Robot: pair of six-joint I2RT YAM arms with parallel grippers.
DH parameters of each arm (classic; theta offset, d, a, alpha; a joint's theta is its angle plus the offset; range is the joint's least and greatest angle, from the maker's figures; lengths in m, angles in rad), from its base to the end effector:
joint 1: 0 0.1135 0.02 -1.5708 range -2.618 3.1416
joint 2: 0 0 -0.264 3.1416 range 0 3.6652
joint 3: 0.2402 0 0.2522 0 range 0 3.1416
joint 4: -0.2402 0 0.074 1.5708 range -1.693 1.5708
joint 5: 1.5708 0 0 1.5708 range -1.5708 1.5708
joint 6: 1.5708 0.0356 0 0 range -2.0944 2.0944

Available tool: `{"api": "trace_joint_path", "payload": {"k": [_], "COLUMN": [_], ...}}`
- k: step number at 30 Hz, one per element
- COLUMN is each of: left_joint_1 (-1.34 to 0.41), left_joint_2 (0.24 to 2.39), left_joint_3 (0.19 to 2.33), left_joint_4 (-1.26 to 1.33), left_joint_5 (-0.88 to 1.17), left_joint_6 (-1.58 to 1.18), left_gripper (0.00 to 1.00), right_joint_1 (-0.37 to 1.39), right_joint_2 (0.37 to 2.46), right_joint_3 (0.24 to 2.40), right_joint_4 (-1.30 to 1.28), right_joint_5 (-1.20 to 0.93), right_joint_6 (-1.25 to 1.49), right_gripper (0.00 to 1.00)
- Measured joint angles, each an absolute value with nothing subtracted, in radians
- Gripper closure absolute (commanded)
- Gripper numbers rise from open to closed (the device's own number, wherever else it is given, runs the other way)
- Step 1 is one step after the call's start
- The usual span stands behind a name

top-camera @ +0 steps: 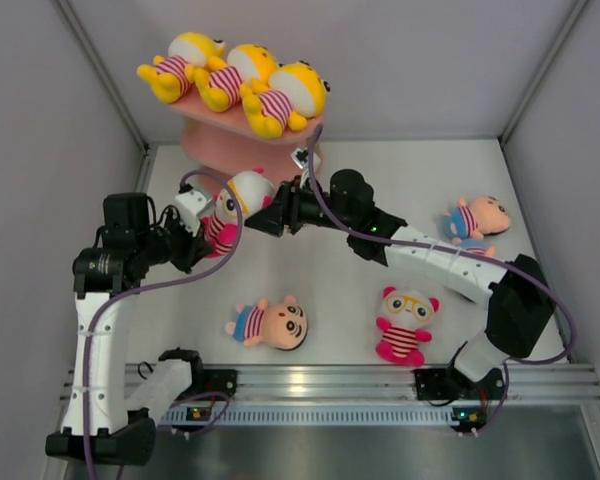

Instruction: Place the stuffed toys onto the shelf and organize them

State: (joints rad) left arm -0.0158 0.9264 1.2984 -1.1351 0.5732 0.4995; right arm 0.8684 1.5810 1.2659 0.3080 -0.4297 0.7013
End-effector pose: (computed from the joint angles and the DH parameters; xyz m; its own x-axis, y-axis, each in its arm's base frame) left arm 0.1426 -0.0216 0.3977 -0.4126 0.4090 -0.8139 0.6867 0.7268 0.0171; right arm 0.2345 0.3001 0.3579 -0.6249 0.1696 -0.7621 -0.7328 0.2093 0.6475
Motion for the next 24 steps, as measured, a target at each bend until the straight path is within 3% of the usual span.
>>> {"api": "trace_joint_path", "payload": {"k": [2,5,16,24], "left_joint_1": [-0.016,-0.016,-0.016,-0.016], "left_joint_2": [0.937,0.976,1.174,1.316], "left_joint_3": [1.299,1.314,1.438,1.445], "left_joint_4": [-1.113,-1.096,-0.941,-0.783], "left_joint_5": [0.537,0.469,0.261,0.164], "left_joint_6": [0.48,0.45,0.43,0.43], "left_gripper": [1.0,1.0,1.0,1.0], "right_joint_1": [0.87,0.87,0.87,0.87], "right_joint_2": [1.573,1.533,1.151,1.062], "right_joint_3": [1.272,1.261,1.057,1.007], "right_joint_4": [0.259,0.181,0.037,-0.018], "right_joint_5": [-0.396,-0.336,-0.128,-0.037], "right_joint_6": [0.657,0.604,0.487,0.428], "right_gripper": [0.26,0.21,0.2,0.2]}}
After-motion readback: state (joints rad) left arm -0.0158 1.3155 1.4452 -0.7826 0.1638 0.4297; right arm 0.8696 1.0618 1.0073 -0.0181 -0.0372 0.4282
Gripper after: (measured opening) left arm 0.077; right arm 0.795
